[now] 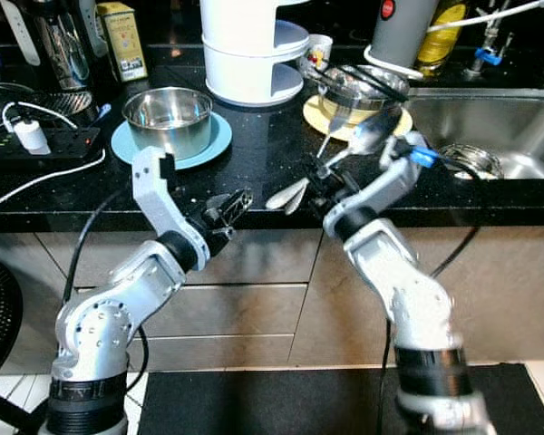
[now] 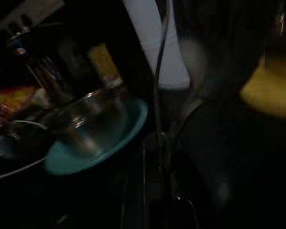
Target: Kitchen organization
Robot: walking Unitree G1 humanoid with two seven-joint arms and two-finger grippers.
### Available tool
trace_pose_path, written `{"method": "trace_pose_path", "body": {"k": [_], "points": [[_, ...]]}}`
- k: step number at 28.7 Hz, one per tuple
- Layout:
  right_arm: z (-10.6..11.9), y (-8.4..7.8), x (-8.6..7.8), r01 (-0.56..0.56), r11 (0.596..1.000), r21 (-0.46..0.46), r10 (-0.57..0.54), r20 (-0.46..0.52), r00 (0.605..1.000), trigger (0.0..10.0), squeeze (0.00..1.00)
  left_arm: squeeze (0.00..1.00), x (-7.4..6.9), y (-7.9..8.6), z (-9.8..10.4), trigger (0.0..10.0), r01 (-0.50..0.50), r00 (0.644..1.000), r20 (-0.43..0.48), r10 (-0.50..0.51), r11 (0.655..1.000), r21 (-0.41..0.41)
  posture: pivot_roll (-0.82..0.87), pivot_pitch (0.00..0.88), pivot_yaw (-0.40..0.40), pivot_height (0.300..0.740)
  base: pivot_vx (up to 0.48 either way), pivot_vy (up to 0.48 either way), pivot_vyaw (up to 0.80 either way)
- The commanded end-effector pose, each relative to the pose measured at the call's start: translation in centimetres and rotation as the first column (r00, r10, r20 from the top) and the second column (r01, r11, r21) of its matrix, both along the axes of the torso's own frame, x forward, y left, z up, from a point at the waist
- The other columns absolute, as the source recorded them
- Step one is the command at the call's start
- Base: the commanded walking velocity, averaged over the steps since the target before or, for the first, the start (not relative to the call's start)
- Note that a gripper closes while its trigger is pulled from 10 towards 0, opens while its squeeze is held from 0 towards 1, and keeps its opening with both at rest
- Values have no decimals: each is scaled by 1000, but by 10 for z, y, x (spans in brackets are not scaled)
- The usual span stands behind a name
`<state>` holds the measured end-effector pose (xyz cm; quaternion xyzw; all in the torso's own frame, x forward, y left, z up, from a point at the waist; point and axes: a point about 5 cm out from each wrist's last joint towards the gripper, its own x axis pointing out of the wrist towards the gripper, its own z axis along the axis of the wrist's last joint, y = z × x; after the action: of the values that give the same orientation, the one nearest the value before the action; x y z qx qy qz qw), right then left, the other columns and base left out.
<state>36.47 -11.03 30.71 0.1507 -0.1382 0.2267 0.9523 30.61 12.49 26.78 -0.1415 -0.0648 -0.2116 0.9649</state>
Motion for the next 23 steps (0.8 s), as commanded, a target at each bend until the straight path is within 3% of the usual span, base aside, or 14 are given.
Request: {"method": "trace_pose_path", "body": {"k": [1,2,4,5,7,8,9,11,12,14,16,17,18,23], "points": [[12,7,4,-9,989,-147,23,98,995,4000,0,0,-2,-6,9,10000,-2,997,77,-4,997,80,-83,172,-23,740,0,0,0],[21,7,8,7,974,-225,27,144,989,4824,0,0,-4,-7,11,10000,-3,995,99,-8,994,108,-81,174,-28,740,0,0,0],[24,6,9,10,971,-240,29,155,987,4824,0,0,-5,-7,12,10000,-1,995,103,-11,994,113,-80,176,-29,740,0,0,0],[27,6,11,24,959,-281,27,178,984,8353,0,0,-5,-6,13,10000,-5,994,108,-8,993,122,-80,177,-30,740,0,0,0],[29,6,12,35,950,-311,27,193,981,8353,0,0,-6,-6,13,10000,-9,994,111,-6,992,128,-80,180,-31,740,0,0,0],[29,6,14,54,919,-390,36,220,975,10000,0,0,-6,-5,13,10000,-14,993,114,-3,989,147,-81,183,-33,740,0,0,0],[29,6,14,54,919,-390,36,220,975,10000,0,0,-6,-5,13,10000,-14,993,114,-3,989,147,-81,183,-33,740,0,0,0],[22,7,18,99,813,-574,68,263,962,10000,0,0,-7,-4,13,10000,-18,993,121,-5,982,189,-80,189,-36,740,0,0,0],[17,6,20,132,729,-671,88,283,955,10000,0,0,-7,-3,12,10000,-23,992,126,-3,979,202,-80,190,-36,740,0,0,0],[1,-1,26,192,501,-844,115,285,952,10000,0,0,-8,-3,12,10000,-27,991,136,-2,976,216,-82,194,-38,740,0,0,0],[-1,-4,28,195,472,-860,117,280,953,10000,0,0,-8,-3,12,10000,-28,990,142,-3,975,220,-82,194,-38,740,0,0,0],[-5,-11,31,206,397,-894,112,270,956,10000,0,0,-9,-3,11,10000,-29,989,149,-6,972,232,-85,197,-38,740,0,0,0],[-5,-11,31,206,397,-894,112,270,956,10000,0,0,-9,-3,11,10000,-29,989,149,-6,972,232,-85,197,-38,740,0,0,0],[-10,-26,35,235,273,-933,103,271,957,10000,0,0,-9,-5,10,10000,-18,987,158,-24,966,259,-88,200,-37,740,0,0,0]]}}
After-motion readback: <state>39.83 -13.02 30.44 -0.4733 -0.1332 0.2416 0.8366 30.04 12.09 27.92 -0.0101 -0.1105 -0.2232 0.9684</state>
